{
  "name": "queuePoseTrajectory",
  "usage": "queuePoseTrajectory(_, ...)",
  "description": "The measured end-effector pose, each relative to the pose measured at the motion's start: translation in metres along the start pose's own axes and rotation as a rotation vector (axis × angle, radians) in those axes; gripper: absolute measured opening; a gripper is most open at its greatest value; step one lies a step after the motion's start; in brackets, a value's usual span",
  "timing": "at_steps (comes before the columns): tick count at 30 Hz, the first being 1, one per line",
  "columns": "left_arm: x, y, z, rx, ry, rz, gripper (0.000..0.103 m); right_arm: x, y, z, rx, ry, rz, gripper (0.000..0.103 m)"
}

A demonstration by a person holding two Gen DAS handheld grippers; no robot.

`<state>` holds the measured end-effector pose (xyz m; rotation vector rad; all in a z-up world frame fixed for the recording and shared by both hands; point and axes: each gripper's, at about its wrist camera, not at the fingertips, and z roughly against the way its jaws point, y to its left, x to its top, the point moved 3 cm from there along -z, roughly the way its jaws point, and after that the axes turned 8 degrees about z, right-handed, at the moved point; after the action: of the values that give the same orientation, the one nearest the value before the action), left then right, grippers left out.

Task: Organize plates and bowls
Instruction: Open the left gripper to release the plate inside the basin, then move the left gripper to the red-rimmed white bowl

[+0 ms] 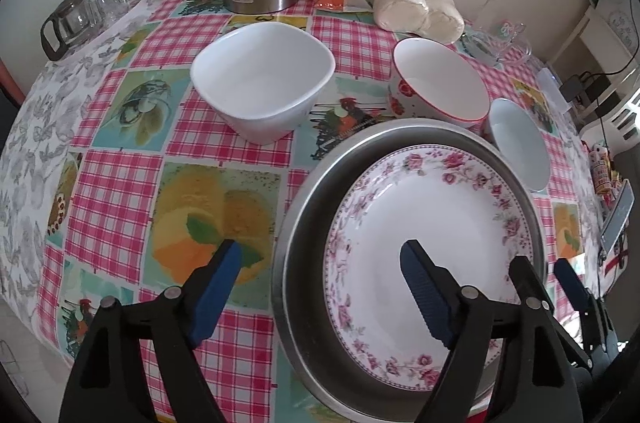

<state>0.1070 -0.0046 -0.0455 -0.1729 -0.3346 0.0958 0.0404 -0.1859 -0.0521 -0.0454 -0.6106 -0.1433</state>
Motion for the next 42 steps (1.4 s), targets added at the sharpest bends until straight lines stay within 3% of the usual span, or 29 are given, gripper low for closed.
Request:
queuePoseTrajectory(5, -0.001, 0.003, -0.005, 0.016, 0.01, 0.006, 0.091, -0.001, 0.0, -0.002, 0.001, 0.005, 0.0, 0.087)
queuePoseTrajectory(18, 0.001, 0.008, -0.006, 0.011, 0.013, 0.068, 0.092, -0.003, -0.001, -0.005, 0.008, 0.015, 0.015, 0.101)
queuePoseTrajectory(29, 0.006, 0.001, -0.001, -0.019, 0.0, 0.113, 0.092, -0.002, -0.013, -0.007, 0.024, 0.027, 0.018, 0.103)
queuePoseTrajectory(37, 0.032, -0.023, 0.017, -0.094, -0.121, 0.112, 0.093, 0.007, -0.035, -0.007, 0.026, 0.011, -0.024, 0.103)
queuePoseTrajectory(42, 0.047, -0.041, 0.029, -0.152, -0.224, 0.069, 0.102, 0.021, -0.05, -0.004, 0.026, -0.011, -0.066, 0.103)
